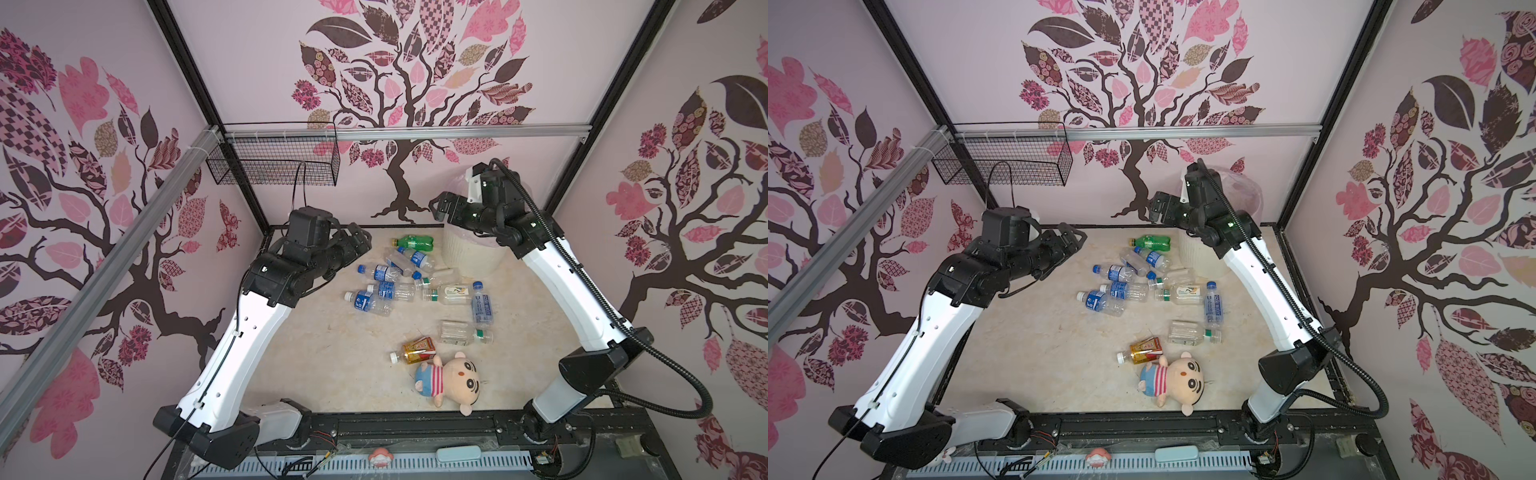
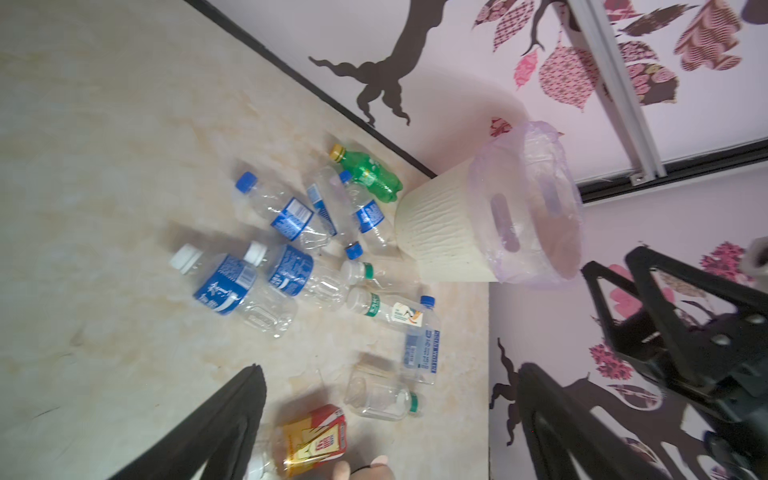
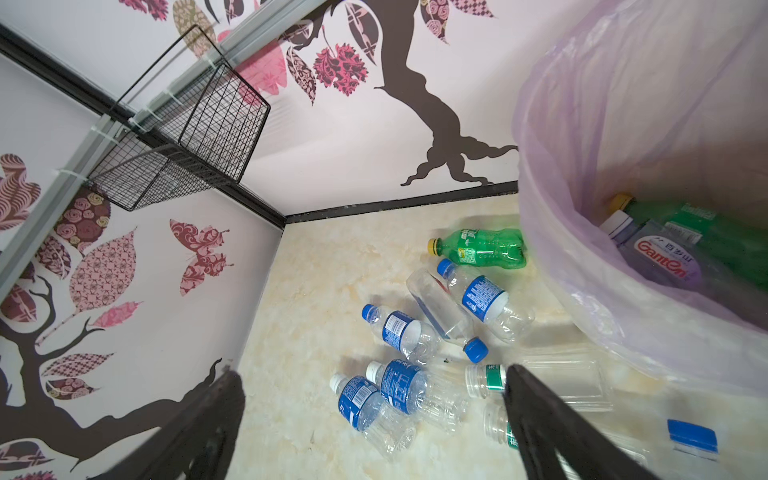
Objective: Throw the plastic bottles in the bin
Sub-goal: 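Move both grippers back down toward the bottle pile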
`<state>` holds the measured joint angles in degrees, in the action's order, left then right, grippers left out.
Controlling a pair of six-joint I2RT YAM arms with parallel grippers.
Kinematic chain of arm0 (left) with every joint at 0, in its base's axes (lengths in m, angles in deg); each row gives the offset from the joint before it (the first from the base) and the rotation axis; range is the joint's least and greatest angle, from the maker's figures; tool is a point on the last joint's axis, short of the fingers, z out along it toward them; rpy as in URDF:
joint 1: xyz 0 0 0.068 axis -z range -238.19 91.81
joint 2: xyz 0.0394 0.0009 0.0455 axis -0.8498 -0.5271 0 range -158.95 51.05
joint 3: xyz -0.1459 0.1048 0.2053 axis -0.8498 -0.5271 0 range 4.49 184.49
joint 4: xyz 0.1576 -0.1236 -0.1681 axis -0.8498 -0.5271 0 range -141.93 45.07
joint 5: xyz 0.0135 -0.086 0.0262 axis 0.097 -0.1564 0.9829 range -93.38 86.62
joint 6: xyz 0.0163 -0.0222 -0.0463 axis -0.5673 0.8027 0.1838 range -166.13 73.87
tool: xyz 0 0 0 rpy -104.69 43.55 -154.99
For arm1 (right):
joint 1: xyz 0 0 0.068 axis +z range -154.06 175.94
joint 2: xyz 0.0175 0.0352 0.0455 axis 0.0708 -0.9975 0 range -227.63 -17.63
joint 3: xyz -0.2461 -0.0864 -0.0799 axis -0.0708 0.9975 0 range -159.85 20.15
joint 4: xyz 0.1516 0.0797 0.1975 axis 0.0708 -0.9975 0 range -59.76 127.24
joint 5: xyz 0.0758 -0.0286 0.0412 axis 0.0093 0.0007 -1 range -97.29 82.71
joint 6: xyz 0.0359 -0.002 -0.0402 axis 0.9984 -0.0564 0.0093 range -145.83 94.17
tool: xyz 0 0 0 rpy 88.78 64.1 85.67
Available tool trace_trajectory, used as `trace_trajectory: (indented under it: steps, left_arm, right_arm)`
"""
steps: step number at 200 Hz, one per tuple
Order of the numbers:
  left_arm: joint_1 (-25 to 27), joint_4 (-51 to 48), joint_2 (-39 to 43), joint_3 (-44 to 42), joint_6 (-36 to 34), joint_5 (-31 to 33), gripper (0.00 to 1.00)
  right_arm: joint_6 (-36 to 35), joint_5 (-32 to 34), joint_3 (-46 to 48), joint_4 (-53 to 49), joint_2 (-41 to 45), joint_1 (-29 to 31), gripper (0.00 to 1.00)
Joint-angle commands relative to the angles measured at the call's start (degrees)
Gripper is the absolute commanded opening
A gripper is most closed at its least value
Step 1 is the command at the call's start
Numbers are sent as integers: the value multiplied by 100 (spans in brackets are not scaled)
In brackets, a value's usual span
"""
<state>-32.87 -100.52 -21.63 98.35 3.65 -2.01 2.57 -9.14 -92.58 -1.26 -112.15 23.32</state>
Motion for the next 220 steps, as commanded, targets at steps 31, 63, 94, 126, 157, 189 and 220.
trace_trajectory:
  steps: [31, 63, 94, 126, 157, 189, 220]
  left_arm:
    - [-11, -27, 378, -1193, -478, 993, 97]
    - [-21, 158, 467, -1826, -497, 1189, 97]
    - [-23, 194, 416, -2159, -637, 1541, 97]
    - [-22, 223, 284, -2365, -846, 1746, 97]
    - [-115, 186, 105, -2453, -1198, 1756, 97]
    - [-789, 319, -32, -2701, -885, 662, 97]
    - [-997, 869, -40, -3210, -421, -170, 97]
  right_arm:
    - [-748, 892, 1394, -116, 553, 841, 99]
    - [-626, 1287, 2750, 138, 1051, 1626, 99]
    - [-45, 1094, 3988, 525, 1454, 1971, 100]
    - [-16, 1020, 4600, 683, 1586, 2070, 100]
    - [-20, 907, 4682, 662, 1538, 2077, 100]
    - [-19, 990, 4769, 740, 1728, 2077, 100]
    - [44, 1032, 4857, 733, 1909, 2080, 100]
